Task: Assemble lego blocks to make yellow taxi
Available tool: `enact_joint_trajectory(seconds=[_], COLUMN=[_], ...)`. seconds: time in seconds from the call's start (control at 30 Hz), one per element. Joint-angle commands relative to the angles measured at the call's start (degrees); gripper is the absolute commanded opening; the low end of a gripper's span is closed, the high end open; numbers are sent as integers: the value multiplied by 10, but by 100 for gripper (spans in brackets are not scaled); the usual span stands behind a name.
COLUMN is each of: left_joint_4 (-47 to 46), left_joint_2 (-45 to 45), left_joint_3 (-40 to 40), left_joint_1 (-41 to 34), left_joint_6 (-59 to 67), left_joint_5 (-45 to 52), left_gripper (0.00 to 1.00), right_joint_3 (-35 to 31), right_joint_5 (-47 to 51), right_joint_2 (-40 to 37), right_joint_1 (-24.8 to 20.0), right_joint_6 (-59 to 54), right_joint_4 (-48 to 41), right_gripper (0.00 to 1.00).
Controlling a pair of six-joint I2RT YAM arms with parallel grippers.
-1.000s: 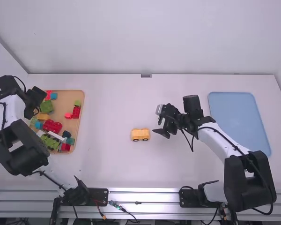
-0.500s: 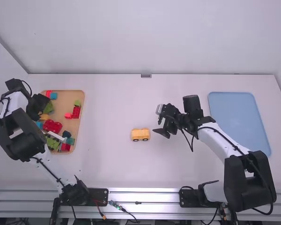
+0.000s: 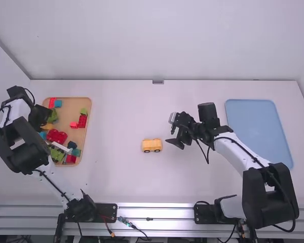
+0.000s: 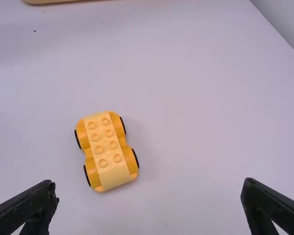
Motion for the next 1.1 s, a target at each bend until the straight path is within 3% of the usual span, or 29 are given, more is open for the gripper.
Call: enact_joint_trajectory(seconds=[0.0,0.23,0.33,0.47,0.73,0.87,1.07], left_joint_4=[0,35,48,48,52,63,81], left_joint_2=[5,5,5,5,8,18,31], left_joint_3=[0,-29,-44,-46,-46,-46,-46], left_joint_1=[-1,-2,-1,-2,-2,-2,-2], left_joint_6=[-19,-18,-18,-18,-12,-14,-15], left_joint_5=[-20,-26,-27,-27,-42,-41,-41], left_gripper=[64,62,53,49,51,58,54], right_joint_3=[5,5,5,5,5,5,5], right_joint_5=[-1,13,14,14,14,14,14], right_joint_2=[-14,-14,-14,-14,-14,-14,-14], right_joint_1=[2,2,2,2,2,2,2], right_joint_6=[3,3,3,1,1,1,1], right_joint_4=[-2,-10,-11,-11,-13,-13,-13], right_gripper=[99,99,99,99,99,99,99])
